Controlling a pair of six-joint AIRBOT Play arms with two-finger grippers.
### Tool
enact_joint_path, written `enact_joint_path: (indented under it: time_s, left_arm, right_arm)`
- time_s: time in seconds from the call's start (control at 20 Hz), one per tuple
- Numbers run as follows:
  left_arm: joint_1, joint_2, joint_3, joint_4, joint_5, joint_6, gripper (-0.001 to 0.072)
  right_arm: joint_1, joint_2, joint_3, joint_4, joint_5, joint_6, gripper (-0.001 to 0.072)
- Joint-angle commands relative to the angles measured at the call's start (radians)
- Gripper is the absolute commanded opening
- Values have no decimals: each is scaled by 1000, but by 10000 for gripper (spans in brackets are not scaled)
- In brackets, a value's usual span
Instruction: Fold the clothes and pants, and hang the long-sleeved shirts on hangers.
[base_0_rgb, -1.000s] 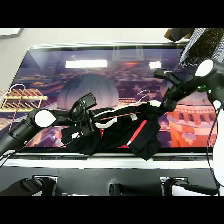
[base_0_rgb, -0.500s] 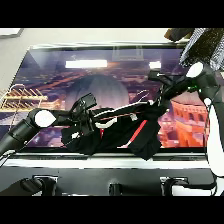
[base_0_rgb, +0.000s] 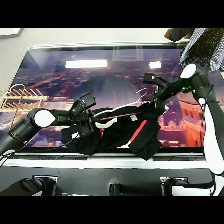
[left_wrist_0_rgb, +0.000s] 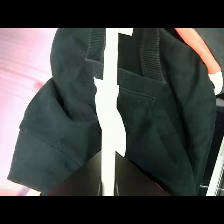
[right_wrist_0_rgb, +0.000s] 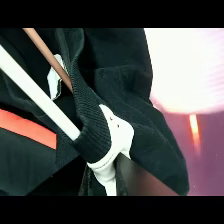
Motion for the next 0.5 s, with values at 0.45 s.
enact_joint_path:
  time_s: [0.45]
  left_arm:
    - [-1,1,0,-2,1,3,40]
  right_arm:
    - [2,58,0,70,19,21,168]
